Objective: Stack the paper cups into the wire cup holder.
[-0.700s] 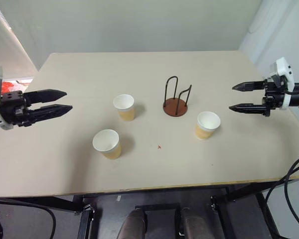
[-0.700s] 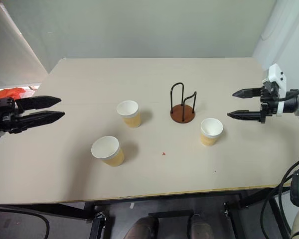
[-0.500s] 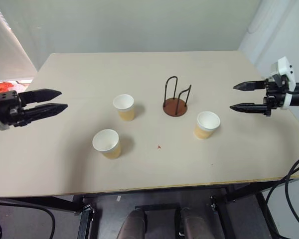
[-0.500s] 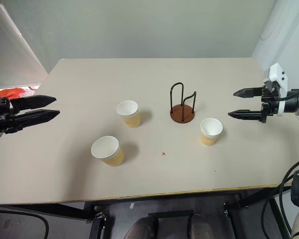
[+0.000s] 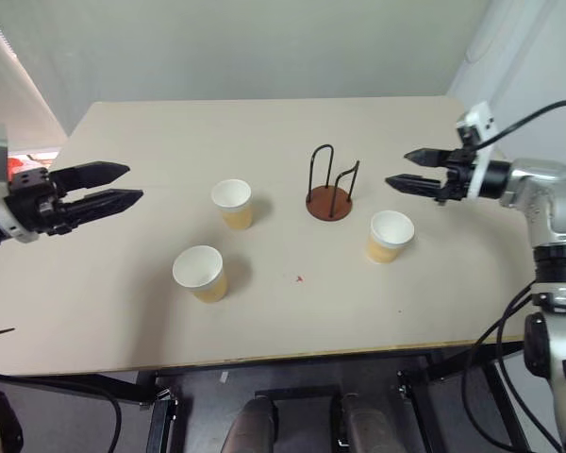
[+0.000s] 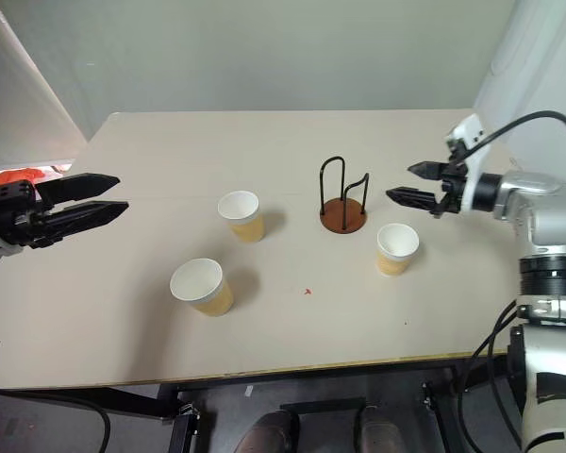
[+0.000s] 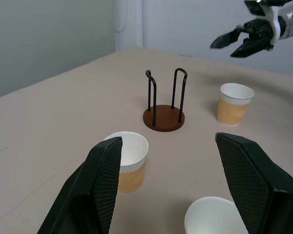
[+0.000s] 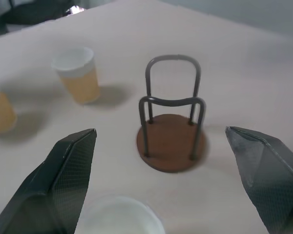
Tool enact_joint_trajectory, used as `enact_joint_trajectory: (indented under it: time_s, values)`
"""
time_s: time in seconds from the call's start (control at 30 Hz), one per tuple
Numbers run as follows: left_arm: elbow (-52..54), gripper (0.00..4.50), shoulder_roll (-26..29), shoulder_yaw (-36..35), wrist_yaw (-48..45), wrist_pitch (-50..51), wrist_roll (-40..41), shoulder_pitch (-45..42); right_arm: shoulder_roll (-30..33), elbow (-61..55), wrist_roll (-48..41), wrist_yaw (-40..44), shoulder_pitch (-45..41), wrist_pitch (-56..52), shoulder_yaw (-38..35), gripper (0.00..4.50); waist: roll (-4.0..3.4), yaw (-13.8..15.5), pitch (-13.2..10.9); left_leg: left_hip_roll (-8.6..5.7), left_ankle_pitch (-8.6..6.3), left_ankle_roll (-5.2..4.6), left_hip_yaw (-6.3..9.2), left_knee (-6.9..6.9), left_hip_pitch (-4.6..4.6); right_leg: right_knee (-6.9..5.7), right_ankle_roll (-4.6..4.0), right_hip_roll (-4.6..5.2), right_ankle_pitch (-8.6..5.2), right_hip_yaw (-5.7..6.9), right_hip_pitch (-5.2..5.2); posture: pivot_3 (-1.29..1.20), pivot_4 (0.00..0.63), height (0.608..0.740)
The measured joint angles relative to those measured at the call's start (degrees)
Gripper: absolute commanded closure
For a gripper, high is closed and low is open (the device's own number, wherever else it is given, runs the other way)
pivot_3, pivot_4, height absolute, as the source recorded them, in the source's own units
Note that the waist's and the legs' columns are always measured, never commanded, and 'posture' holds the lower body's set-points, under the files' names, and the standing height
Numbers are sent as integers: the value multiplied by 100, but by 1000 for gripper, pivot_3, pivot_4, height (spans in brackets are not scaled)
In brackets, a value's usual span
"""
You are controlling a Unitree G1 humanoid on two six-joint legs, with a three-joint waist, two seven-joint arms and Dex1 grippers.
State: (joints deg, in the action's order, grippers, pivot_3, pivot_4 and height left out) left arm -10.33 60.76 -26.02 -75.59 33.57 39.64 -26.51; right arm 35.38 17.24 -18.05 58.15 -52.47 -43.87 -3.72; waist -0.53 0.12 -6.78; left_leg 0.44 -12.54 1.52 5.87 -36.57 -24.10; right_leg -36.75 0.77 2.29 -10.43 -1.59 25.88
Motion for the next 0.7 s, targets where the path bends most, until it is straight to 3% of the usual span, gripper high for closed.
enact_joint_trajectory:
  time_s: [0.13,0.33,0.5,0.7]
  values:
    - [107,1175,-92,8,101,0,9,4,-516,-186,-106,-984,-1,-881,-77,0,0,3,0,-1,0,0,1,0,-3,0,0,0,0,1,3,0,150,740]
    - [142,1175,-120,27,171,-9,-14,33,-1083,-46,-149,-2024,-72,-1189,-415,0,1,23,1,-2,-1,1,2,0,-4,-2,0,0,0,1,7,0,150,740]
    - [265,1175,-177,86,226,-12,-12,34,-1611,239,-150,-2424,-83,-1148,-406,0,1,16,0,-2,-2,2,3,2,-7,-5,-1,-1,0,1,14,0,150,740]
    - [369,1175,-194,87,272,-11,-5,95,-1745,646,-111,-2571,-233,-739,-392,0,1,20,1,-2,-6,5,3,2,-16,0,-3,-1,-2,2,19,0,150,740]
